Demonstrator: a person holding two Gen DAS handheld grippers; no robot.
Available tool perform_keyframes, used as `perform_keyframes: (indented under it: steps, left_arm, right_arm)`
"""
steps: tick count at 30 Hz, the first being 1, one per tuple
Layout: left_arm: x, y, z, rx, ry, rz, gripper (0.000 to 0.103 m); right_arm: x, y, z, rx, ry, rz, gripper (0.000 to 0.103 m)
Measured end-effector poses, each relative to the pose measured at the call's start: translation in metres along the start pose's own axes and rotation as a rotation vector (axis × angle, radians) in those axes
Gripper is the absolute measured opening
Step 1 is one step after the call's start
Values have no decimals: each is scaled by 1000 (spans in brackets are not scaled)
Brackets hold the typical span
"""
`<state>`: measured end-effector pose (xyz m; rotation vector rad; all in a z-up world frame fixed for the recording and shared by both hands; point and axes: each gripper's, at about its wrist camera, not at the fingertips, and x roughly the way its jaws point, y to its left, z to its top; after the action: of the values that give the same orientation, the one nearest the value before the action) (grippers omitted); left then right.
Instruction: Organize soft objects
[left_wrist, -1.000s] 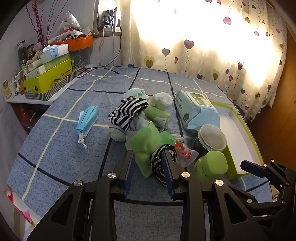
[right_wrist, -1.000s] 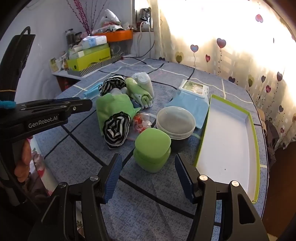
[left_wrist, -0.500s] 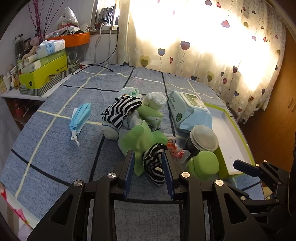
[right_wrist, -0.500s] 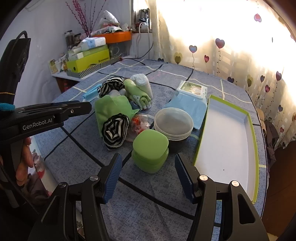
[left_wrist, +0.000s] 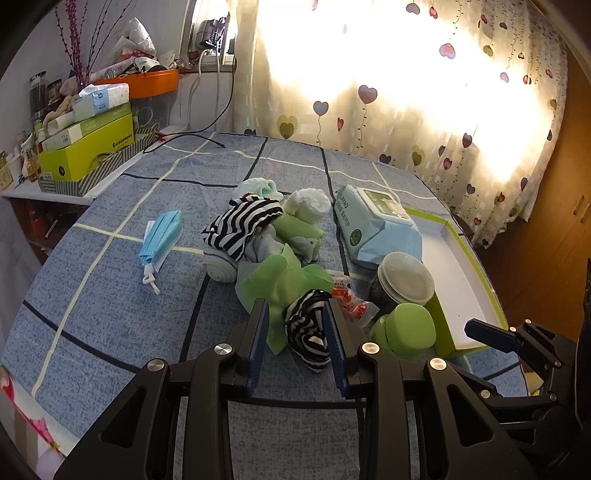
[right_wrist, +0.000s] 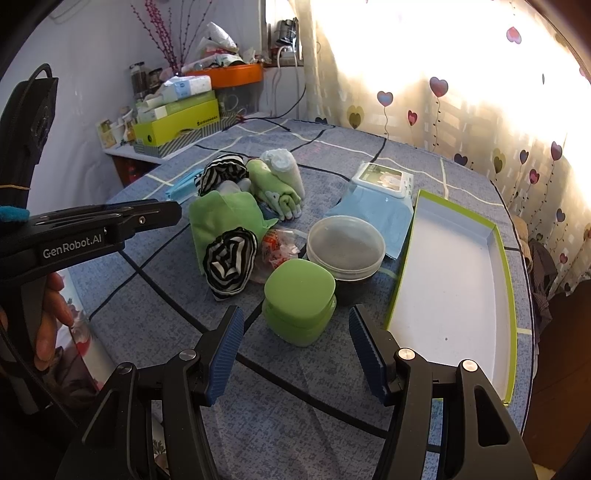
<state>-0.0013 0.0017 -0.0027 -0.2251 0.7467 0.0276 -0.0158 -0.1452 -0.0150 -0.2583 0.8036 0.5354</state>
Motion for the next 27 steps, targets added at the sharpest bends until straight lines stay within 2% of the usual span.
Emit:
perform_keyframes:
  steps: [8, 27]
  left_arm:
    - [1, 1, 1, -2, -1, -7, 32]
    - [7, -5, -1, 34, 27, 30, 32]
  right_arm:
    - [-2, -2, 1, 2, -1, 0, 59]
    - [-3, -2, 2, 3, -3, 3, 59]
